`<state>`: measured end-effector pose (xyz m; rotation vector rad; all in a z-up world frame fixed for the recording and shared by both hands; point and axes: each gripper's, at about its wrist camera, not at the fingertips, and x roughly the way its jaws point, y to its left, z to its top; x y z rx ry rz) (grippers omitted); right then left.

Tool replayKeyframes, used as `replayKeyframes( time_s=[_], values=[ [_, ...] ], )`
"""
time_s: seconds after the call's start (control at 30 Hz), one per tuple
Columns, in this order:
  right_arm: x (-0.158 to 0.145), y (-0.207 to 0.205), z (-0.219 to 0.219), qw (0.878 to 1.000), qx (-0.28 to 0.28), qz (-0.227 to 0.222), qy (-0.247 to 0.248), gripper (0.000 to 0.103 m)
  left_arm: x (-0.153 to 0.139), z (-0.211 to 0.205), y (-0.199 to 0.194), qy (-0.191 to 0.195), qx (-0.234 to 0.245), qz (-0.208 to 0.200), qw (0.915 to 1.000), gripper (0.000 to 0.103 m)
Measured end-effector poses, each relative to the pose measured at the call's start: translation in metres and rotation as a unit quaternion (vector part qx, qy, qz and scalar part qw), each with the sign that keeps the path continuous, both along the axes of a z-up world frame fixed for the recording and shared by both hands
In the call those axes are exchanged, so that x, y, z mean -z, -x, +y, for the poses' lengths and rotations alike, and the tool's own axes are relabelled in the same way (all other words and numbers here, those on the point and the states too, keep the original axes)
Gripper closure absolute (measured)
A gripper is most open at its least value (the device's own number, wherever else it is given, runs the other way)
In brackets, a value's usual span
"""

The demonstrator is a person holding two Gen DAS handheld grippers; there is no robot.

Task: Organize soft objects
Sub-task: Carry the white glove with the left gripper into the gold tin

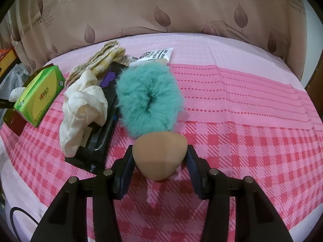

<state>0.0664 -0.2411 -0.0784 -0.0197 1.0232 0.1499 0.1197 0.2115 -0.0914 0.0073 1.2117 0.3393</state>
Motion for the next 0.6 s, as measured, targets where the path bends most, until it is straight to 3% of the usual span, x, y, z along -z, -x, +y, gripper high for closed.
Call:
replayKeyframes(
  time_s=[0.27,0.43,0.6],
  values=[
    [0.001,0.001,0.002,1.0,0.0,-0.002,0.006,0.057,0.007,0.01,0.002,-0.003,-0.007,0.006,1.0,0.087],
    [0.001,0.002,0.002,1.0,0.0,-0.002,0.008,0.057,0.006,0.011,0.004,-0.008,-0.013,0.014,0.9998,0.074],
    [0.002,0.002,0.003,1.0,-0.001,-0.004,0.01,0.057,-0.009,0.01,0.011,-0.009,-0.018,-0.006,0.9998,0.063]
  ],
)
